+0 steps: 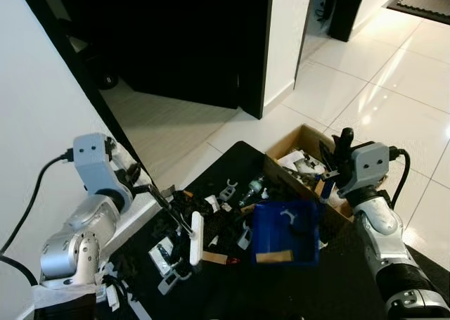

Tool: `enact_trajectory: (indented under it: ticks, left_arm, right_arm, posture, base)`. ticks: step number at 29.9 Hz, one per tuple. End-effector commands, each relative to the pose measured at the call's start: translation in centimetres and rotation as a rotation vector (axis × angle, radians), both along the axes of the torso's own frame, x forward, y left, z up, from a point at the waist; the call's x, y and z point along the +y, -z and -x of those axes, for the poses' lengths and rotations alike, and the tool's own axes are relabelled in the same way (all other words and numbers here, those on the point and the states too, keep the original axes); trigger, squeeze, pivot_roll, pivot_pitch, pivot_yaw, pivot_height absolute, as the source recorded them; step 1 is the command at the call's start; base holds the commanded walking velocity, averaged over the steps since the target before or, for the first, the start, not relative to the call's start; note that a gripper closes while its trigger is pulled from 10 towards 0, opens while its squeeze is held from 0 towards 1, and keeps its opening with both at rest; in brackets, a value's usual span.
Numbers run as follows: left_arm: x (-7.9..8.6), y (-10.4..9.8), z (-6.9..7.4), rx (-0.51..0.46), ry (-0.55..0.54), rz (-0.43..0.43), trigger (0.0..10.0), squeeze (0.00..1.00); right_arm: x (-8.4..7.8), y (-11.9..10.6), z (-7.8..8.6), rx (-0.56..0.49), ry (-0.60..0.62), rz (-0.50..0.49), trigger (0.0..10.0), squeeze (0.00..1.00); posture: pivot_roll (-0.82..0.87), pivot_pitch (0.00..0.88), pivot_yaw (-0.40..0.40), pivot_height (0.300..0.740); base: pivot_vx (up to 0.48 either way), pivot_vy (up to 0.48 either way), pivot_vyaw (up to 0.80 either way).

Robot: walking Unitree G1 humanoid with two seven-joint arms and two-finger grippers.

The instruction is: Sweep floor

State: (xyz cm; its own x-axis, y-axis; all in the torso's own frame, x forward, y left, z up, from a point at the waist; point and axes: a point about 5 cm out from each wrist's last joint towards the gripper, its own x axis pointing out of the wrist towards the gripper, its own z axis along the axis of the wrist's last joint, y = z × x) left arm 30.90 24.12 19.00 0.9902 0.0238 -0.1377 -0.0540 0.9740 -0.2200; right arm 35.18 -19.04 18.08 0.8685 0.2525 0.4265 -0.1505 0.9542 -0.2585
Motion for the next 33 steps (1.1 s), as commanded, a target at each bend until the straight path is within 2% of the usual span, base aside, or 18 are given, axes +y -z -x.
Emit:
enact_trajectory:
  ticks: [1, 3, 6, 11, 12, 15, 18, 22, 27, 30, 31, 33]
  left_arm:
    - [1.5, -0.6, 0.2, -0.027, -0.073, -0.042, 10.0, 0.0]
    - [1.6, -0.5, 0.2, -0.023, -0.086, -0.038, 10.0, 0.0]
    - [1.3, 1.0, 0.5, 0.014, -0.102, -0.036, 10.0, 0.0]
    - [0.5, 2.3, 0.8, 0.047, -0.076, -0.046, 10.0, 0.0]
    - [0.0, 3.1, 0.9, 0.067, -0.061, -0.038, 10.0, 0.0]
    - [-0.3, 3.4, 1.0, 0.076, -0.054, -0.036, 10.0, 0.0]
    - [-1.7, 4.4, 1.3, 0.1, 0.008, -0.03, 10.0, 0.0]
    - [-4.2, 4.2, 1.8, 0.071, 0.123, -0.01, 10.0, 0.0]
    - [-5.6, 3.4, 1.9, 0.025, 0.122, 0.064, 10.0, 0.0]
    - [-6.1, 3.1, 1.9, 0.018, 0.126, 0.039, 10.0, 0.0]
    - [-6.8, 3.2, 2.0, 0.018, 0.143, 0.006, 10.0, 0.0]
    - [-7.0, 3.2, 2.0, 0.022, 0.147, 0.008, 10.0, 0.0]
  right_arm:
    - [-0.2, -0.5, 0.1, -0.021, 0.002, -0.022, 10.0, 0.0]
    - [-0.2, -0.7, 0.2, -0.024, 0.003, -0.026, 10.0, 0.0]
    - [-0.6, -2.1, 0.0, -0.063, 0.027, -0.059, 10.0, 0.0]
    - [-1.7, -4.1, -0.3, -0.113, 0.07, -0.168, 10.0, 0.0]
    - [-2.5, -5.9, -0.6, -0.161, 0.09, -0.249, 10.0, 0.0]
    - [-2.8, -6.7, -0.7, -0.182, 0.093, -0.281, 10.0, 0.0]
    - [-3.5, -8.7, -1.1, -0.227, 0.105, -0.349, 10.0, 0.0]
    - [-3.4, -9.7, -1.2, -0.253, 0.096, -0.317, 10.0, 0.0]
    - [-2.8, -10.0, -1.0, -0.262, 0.076, -0.278, 10.0, 0.0]
    - [-2.6, -10.2, -0.8, -0.272, 0.066, -0.263, 10.0, 0.0]
    - [-2.6, -10.4, -0.7, -0.283, 0.06, -0.256, 10.0, 0.0]
    - [-2.6, -10.6, -0.7, -0.287, 0.059, -0.257, 10.0, 0.0]
  posture:
    - [0.1, 0.221, 0.069, 0.74]
    - [0.11, 0.218, 0.067, 0.74]
    - [0.1, 0.213, 0.066, 0.74]
    - [0.1, 0.212, 0.065, 0.74]
    - [0.1, 0.212, 0.065, 0.74]
    - [0.1, 0.212, 0.064, 0.74]
    - [0.1, 0.208, 0.061, 0.74]
    - [0.11, 0.207, 0.055, 0.74]
    - [0.11, 0.21, 0.053, 0.74]
    - [0.1, 0.213, 0.055, 0.74]
    - [0.1, 0.215, 0.056, 0.74]
    - [0.1, 0.215, 0.057, 0.74]
  base:
    - [0.0, 0.0, 0.0]
    - [0.0, 0.0, 0.0]
    - [0.0, 0.0, 0.0]
    - [0.0, 0.0, 0.0]
    - [0.0, 0.0, 0.0]
    - [0.0, 0.0, 0.0]
    - [0.0, 0.0, 0.0]
    - [0.0, 0.0, 0.0]
    - [0.0, 0.0, 0.0]
    - [0.0, 0.0, 0.0]
    - [0.0, 0.0, 0.0]
    - [0.0, 0.0, 0.0]
